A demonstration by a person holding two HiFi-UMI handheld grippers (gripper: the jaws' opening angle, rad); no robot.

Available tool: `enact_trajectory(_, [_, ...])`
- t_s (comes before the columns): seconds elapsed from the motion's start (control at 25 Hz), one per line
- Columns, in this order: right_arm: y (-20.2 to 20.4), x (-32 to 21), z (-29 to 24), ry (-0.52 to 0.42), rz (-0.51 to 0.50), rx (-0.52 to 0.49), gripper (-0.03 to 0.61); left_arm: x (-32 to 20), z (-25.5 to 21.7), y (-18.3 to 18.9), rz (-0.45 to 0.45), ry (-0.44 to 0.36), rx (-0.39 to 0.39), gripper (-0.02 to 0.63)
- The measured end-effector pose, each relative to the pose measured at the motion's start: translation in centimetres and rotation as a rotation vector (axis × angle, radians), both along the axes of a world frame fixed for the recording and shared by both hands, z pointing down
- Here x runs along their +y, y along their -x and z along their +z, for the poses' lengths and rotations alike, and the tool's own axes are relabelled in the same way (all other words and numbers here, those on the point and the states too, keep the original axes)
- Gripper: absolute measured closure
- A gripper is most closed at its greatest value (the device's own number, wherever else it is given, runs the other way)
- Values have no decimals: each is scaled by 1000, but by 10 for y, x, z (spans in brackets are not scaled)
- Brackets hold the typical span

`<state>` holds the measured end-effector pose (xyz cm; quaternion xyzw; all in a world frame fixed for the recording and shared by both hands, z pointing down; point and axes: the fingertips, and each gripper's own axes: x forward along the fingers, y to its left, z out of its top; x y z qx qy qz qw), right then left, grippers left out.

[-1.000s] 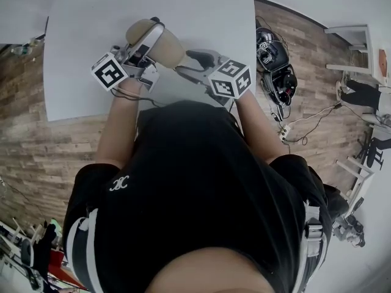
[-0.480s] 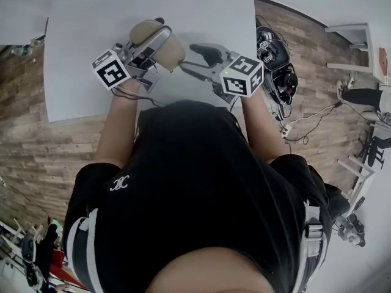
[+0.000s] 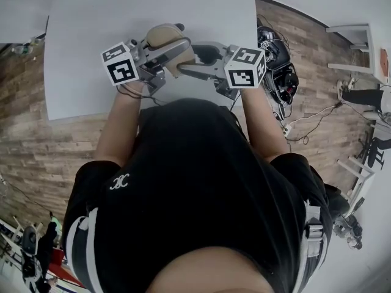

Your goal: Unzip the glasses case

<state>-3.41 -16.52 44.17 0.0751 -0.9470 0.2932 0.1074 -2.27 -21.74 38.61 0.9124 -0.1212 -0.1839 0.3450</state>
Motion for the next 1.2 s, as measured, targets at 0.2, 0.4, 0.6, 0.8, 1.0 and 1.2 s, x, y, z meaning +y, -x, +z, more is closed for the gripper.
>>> enact_trajectory(0.2, [-16, -15, 11, 18, 91, 10, 308, -28, 26, 19, -191, 79, -117, 199])
enact_trajectory(0.4, [-51, -48, 43, 159, 316, 26, 308, -40, 43, 39, -271, 105, -225, 184])
enact_trajectory(0.6, [-68, -53, 95, 238, 430, 183, 308, -43, 97, 77, -526, 180, -609, 612])
enact_trajectory(0.8, [-60, -41, 135, 263, 406, 331, 308, -24, 104, 61, -444, 133, -670, 612])
enact_trajectory(1.0, [-48, -32, 155, 314, 370, 333, 308, -7, 110, 47, -387, 128, -681, 612])
enact_trajectory(1.2, [-38, -32, 170, 383, 338, 313, 308, -4, 116, 48, -408, 153, -695, 612])
